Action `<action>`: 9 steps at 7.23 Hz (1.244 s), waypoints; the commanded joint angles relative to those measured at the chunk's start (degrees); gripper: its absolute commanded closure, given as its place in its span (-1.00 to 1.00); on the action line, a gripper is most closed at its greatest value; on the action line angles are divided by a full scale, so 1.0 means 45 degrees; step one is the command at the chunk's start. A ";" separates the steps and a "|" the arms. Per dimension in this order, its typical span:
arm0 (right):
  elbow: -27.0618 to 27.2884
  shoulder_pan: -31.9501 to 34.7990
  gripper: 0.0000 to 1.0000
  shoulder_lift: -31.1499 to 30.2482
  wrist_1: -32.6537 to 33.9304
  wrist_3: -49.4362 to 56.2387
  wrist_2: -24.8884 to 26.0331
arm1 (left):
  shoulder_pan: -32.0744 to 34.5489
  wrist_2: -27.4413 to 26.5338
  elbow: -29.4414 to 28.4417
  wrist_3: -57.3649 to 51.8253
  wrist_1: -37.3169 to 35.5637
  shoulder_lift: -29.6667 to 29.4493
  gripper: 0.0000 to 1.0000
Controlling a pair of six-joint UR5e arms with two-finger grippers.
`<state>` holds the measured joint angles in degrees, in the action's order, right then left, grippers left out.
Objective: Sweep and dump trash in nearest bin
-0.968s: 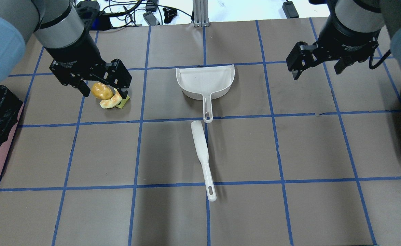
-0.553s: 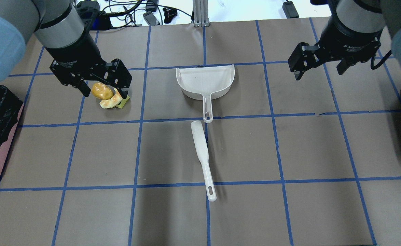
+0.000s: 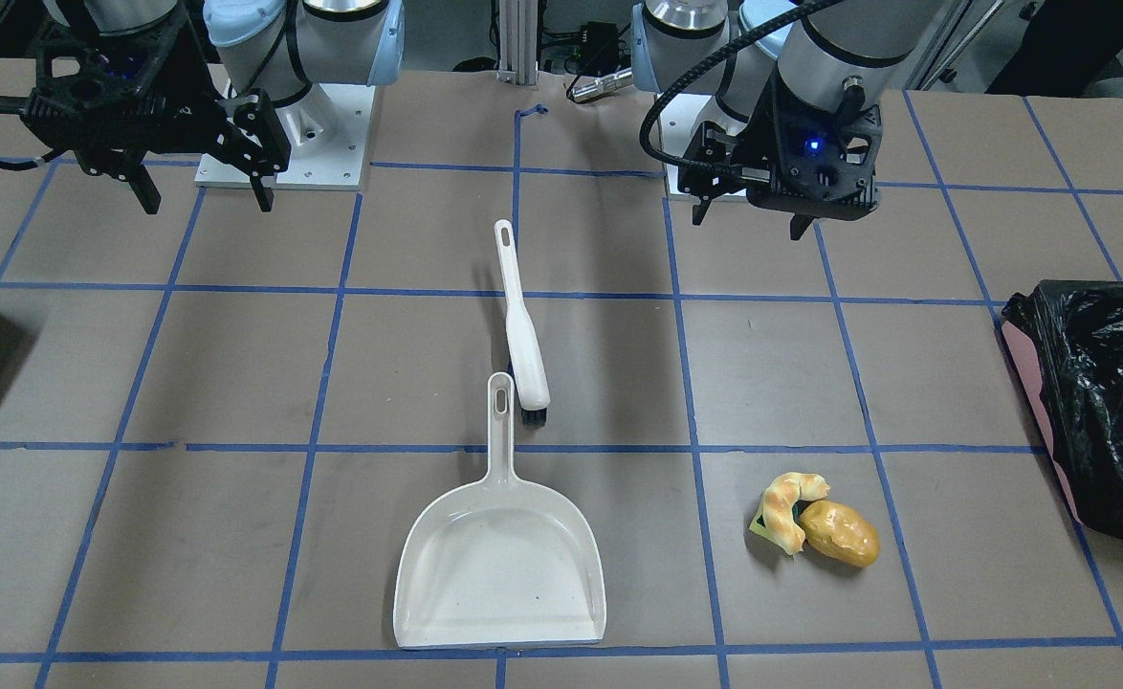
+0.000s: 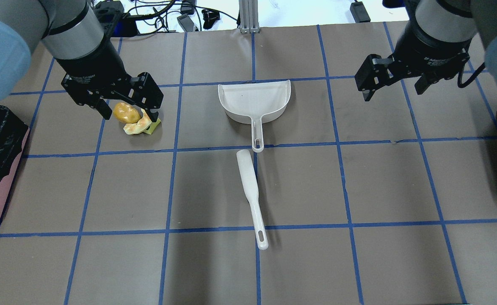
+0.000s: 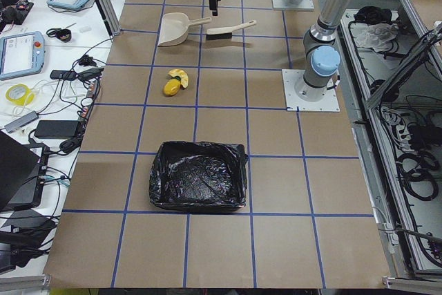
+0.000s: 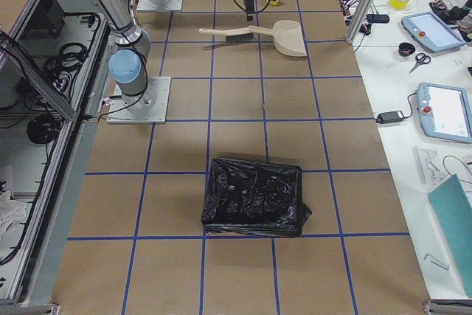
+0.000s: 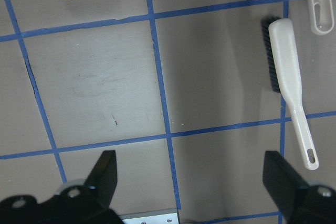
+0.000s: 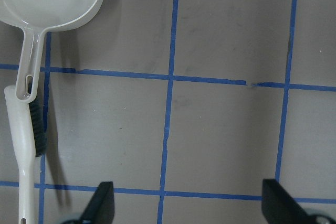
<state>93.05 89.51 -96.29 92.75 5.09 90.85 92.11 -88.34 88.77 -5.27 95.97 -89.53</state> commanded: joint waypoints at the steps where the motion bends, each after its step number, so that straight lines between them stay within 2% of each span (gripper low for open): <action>1: -0.0072 0.0129 -1.00 -0.0067 -0.0200 -0.0018 -0.1019 | 0.0000 0.0002 -0.0001 0.0000 -0.0017 -0.0008 -1.00; 6: 0.0356 0.0168 -1.00 -0.0067 -0.0415 -0.0018 -0.1201 | -0.0019 0.0002 -0.0001 0.0000 -0.0037 -0.0008 -1.00; 8: 0.0572 0.0886 -1.00 -0.0028 -0.0378 -0.0076 -0.1068 | -0.0019 0.0002 -0.0020 0.0000 -0.0018 0.0012 -1.00; 9: 0.0727 0.1432 -1.00 0.0050 -0.0261 -0.0850 -0.0951 | -0.0019 0.0002 -0.0020 0.0000 -0.0037 0.0012 -1.00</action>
<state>95.54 93.24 -96.39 91.14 4.00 86.00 92.02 -88.33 88.70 -5.27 95.86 -89.48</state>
